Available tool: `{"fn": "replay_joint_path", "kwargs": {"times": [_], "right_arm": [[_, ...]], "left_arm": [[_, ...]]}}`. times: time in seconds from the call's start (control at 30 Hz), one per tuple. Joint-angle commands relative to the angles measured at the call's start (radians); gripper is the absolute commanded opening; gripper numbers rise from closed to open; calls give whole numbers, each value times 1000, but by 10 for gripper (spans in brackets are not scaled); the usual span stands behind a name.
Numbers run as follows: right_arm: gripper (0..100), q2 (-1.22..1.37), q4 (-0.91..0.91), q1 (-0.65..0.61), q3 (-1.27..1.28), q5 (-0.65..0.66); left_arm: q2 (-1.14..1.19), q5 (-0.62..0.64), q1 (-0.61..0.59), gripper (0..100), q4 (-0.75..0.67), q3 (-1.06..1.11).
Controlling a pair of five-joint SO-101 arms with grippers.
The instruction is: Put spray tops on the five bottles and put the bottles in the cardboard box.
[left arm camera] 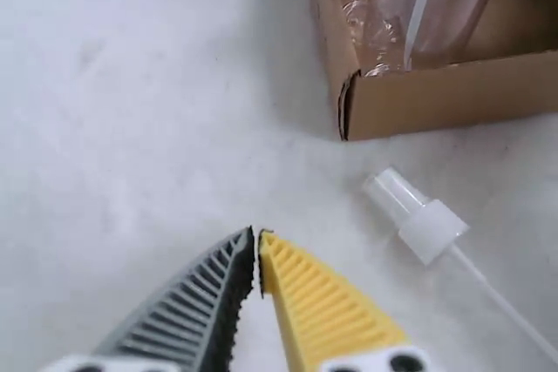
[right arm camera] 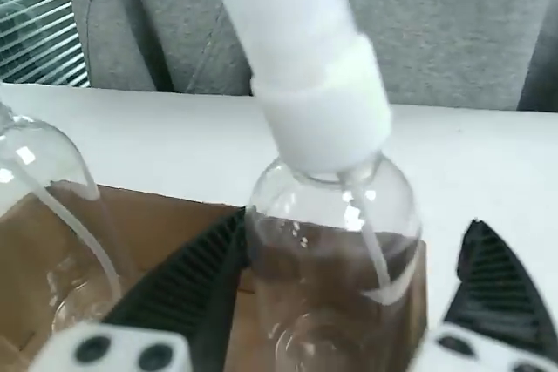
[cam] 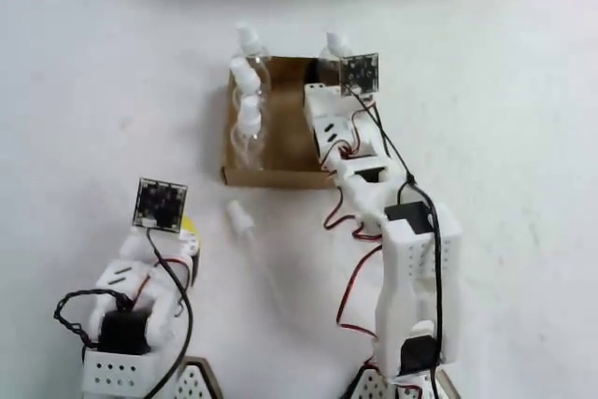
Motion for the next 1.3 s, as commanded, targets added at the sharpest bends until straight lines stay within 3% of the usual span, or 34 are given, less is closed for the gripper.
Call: {"fn": "replay_joint_path", "kwargs": {"times": [0.0, 0.4, 1.1, 1.27], "right_arm": [[367, -73, 22, -7, -5, -12], [391, -166, 47, -2, 21, -28], [391, -661, 50, -22, 462, -60], [392, -857, 234, -35, 563, -60]], "left_arm": [[-10, -9, -12, 23, -17, 0], [-10, -9, -12, 23, -17, 0], [-8, -9, -12, 24, -29, 0], [-8, -9, -12, 24, -31, 0]]}}
